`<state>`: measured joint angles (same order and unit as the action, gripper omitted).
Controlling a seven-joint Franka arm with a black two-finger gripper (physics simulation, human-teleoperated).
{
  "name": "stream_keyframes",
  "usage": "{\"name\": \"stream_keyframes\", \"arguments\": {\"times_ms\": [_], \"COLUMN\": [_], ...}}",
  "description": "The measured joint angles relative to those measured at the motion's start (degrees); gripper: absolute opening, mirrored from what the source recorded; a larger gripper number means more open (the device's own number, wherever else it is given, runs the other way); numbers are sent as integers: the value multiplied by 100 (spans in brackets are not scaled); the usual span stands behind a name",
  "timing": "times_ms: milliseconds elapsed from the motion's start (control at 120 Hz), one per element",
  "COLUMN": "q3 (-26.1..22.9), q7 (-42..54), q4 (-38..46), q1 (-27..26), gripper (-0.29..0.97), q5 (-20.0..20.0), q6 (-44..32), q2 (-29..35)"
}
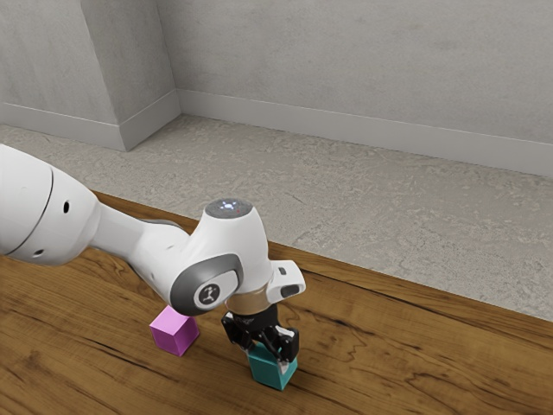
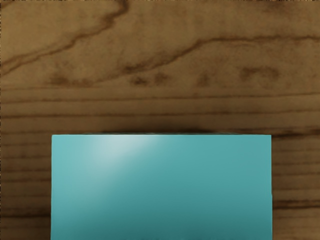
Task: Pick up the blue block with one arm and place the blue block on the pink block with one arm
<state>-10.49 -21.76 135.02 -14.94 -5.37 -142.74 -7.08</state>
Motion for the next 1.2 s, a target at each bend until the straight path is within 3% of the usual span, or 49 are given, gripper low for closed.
{"name": "stream_keyframes", "arguments": {"times_ms": [200,542,850,1200], "q3": [4,133,824,1585], "q7": [-62,-170,-190,35], "q4": [10,140,377,715], "q1": [10,-53,52,108], "gripper": [35,33,32,32], "q5": [22,116,591,763], "q6": [4,263,803,1016], "q2": [106,813,1603,2041]}}
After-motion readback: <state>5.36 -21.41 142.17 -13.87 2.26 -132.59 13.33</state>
